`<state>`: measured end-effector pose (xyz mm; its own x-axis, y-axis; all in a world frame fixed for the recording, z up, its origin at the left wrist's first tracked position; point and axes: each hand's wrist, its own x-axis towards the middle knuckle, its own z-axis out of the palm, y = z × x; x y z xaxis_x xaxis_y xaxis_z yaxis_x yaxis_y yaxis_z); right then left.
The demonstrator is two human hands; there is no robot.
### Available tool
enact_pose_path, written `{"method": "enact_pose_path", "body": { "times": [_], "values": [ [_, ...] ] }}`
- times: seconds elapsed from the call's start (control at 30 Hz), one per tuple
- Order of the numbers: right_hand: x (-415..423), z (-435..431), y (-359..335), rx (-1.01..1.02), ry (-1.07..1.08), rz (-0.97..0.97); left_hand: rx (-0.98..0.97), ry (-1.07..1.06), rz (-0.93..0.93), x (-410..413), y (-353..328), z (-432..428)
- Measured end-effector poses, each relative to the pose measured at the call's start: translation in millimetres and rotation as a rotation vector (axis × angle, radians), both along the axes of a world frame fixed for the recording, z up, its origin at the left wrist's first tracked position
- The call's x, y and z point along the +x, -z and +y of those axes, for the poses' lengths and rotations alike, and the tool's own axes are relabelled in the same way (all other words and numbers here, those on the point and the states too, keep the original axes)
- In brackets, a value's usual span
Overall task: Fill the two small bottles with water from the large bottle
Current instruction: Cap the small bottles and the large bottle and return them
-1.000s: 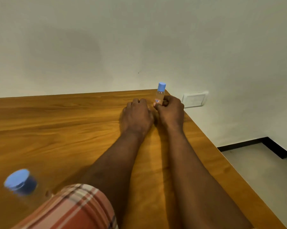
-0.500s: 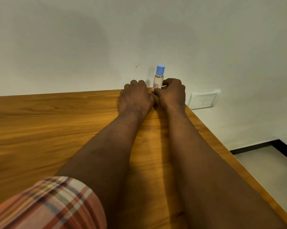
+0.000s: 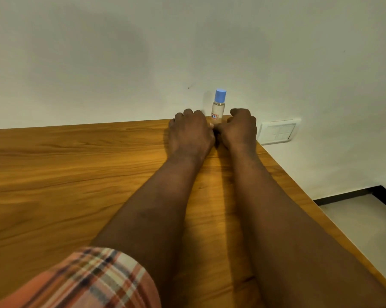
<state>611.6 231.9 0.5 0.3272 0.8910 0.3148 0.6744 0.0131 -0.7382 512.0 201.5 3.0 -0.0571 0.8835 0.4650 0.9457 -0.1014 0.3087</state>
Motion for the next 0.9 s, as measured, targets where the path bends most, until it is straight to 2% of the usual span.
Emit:
{"method": "enact_pose_path", "body": {
  "times": [0.3,0.5,0.9],
  "values": [
    [-5,-77,-9,-0.051,0.021,0.016,-0.087,0.029,-0.008,0,-3,-70],
    [-12,-162,-5,-0.06,0.013,0.046,-0.135,0.047,-0.065,-6,-8,-159],
    [-71,-341,-7,-0.05,-0.107,0.157,0.027,0.162,-0.193,-58,-2,-344]
  ]
}}
